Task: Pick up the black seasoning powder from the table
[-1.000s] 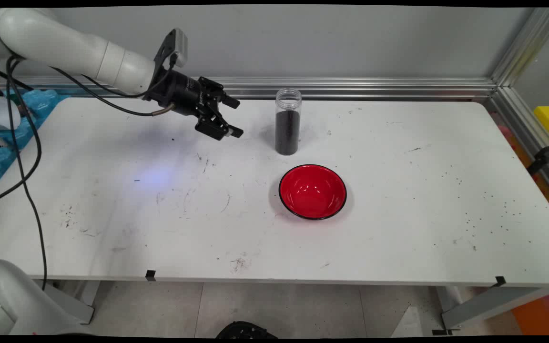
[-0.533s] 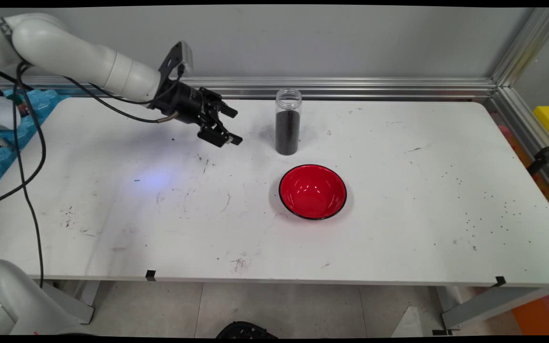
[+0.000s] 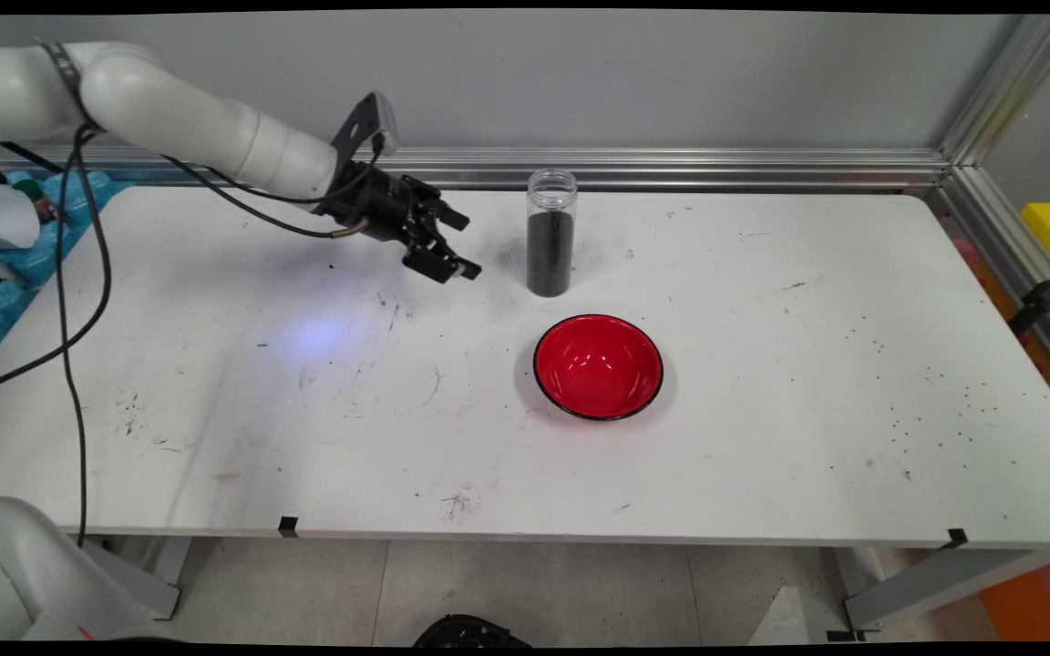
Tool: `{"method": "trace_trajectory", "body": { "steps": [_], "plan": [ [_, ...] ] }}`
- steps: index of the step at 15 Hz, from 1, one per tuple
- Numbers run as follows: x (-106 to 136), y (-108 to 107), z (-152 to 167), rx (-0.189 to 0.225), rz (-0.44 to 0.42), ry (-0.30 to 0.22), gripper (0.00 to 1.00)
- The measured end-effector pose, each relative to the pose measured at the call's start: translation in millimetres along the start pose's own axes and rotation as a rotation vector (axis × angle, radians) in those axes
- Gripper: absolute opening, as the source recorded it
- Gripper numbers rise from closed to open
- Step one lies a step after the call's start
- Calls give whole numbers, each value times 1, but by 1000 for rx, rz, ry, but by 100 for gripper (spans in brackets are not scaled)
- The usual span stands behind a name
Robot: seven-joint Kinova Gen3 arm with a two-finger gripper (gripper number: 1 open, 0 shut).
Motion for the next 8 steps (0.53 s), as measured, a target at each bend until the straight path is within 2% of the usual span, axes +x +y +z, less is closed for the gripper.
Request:
{"method": "trace_trajectory", "body": {
  "steps": [8],
  "plan": [
    [3,-12,48,-20,-7,45,100]
  ]
}}
